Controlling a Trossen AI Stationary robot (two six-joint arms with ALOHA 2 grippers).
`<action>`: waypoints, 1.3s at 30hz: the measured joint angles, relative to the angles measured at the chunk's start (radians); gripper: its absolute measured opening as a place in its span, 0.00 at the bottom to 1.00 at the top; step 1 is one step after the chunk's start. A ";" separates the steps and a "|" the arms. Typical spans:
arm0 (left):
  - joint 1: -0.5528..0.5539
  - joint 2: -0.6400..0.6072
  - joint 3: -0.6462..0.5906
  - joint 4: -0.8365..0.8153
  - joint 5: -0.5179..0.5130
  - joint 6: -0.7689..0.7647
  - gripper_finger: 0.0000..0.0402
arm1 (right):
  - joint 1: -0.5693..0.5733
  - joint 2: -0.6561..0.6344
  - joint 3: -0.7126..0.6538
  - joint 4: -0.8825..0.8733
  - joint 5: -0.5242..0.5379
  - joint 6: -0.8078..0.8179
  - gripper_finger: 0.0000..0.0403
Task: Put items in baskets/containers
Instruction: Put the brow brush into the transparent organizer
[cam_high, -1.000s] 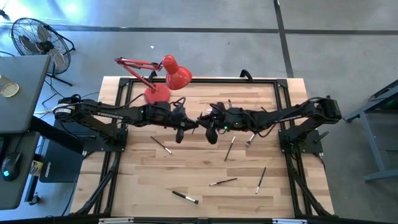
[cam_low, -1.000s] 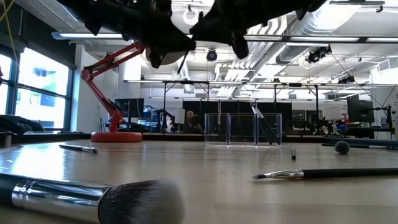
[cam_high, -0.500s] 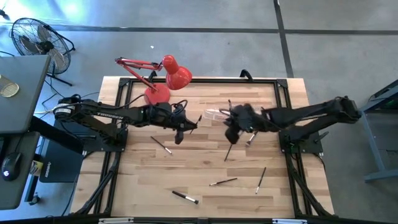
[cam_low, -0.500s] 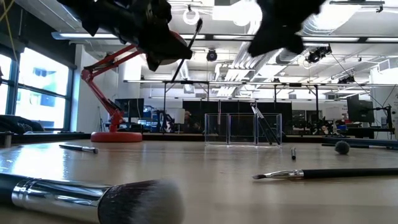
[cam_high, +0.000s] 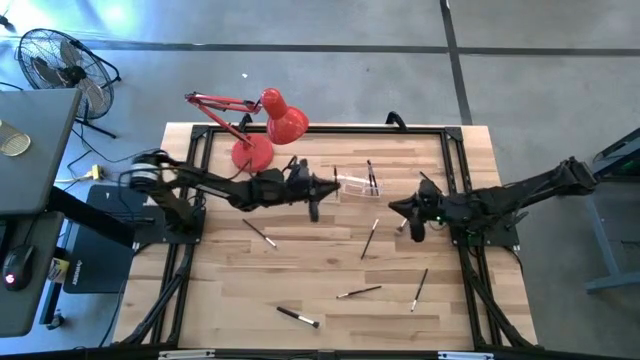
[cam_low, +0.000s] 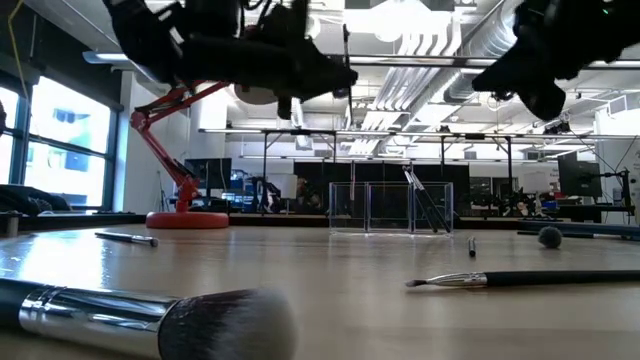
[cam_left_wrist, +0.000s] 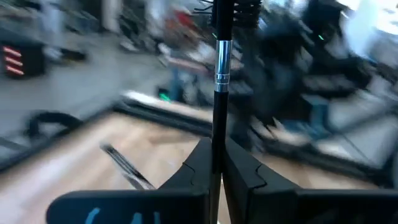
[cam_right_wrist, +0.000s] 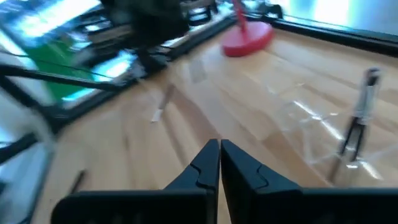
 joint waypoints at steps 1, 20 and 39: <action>0.000 0.024 0.007 0.015 -0.036 0.000 0.02 | 0.000 -0.030 -0.036 0.039 -0.021 -0.012 0.01; 0.173 0.232 0.283 -0.219 -0.106 0.026 0.02 | 0.000 -0.173 -0.223 0.229 -0.235 0.029 0.00; 0.161 0.231 0.284 -0.341 -0.128 -0.002 0.17 | -0.027 -0.173 -0.223 0.212 -0.243 0.022 0.00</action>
